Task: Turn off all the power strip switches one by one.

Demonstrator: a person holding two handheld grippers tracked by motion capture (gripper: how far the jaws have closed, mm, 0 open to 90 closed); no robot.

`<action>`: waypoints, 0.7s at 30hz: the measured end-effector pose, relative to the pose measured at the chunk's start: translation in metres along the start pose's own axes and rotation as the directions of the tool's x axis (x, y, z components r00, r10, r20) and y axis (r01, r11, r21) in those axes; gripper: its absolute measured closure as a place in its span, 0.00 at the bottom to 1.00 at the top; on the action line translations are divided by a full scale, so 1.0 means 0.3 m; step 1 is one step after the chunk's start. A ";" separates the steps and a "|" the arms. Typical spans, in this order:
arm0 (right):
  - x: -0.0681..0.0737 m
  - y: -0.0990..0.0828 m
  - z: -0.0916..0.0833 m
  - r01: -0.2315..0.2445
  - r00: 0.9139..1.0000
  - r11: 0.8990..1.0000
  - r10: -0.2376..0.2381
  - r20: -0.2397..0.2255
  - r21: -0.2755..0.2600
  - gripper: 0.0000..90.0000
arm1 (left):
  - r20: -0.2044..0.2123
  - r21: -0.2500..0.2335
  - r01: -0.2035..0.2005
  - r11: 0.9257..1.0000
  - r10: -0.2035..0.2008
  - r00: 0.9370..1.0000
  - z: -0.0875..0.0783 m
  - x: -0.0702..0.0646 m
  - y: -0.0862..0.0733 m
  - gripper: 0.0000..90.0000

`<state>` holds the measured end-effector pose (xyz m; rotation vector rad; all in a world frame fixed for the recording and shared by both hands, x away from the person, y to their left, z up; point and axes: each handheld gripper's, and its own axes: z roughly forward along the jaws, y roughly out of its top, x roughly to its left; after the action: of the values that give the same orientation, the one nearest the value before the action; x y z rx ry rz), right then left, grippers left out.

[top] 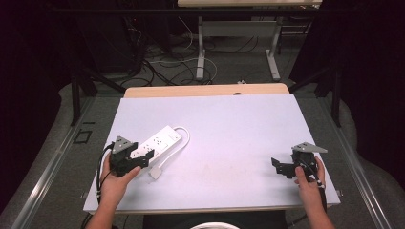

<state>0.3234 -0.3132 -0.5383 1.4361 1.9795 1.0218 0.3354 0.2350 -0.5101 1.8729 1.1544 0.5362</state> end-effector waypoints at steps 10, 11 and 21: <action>0.002 0.002 -0.004 0.002 1.000 1.000 -0.002 0.001 -0.005 0.08 | 0.045 -0.004 -0.019 1.000 0.019 0.999 0.009 -0.050 0.010 0.25; 0.000 0.002 -0.004 0.006 1.000 1.000 -0.006 -0.002 -0.003 0.08 | 0.047 -0.010 -0.021 1.000 0.021 0.999 0.012 -0.056 0.010 0.21; 0.007 0.002 0.000 0.019 1.000 1.000 -0.019 -0.005 -0.008 0.08 | 0.119 -0.020 -0.027 0.999 0.029 0.993 0.050 -0.106 -0.011 0.01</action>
<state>0.3231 -0.3111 -0.5378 1.4089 1.9868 1.0254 0.3290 0.2012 -0.5188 1.8813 1.0437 0.4428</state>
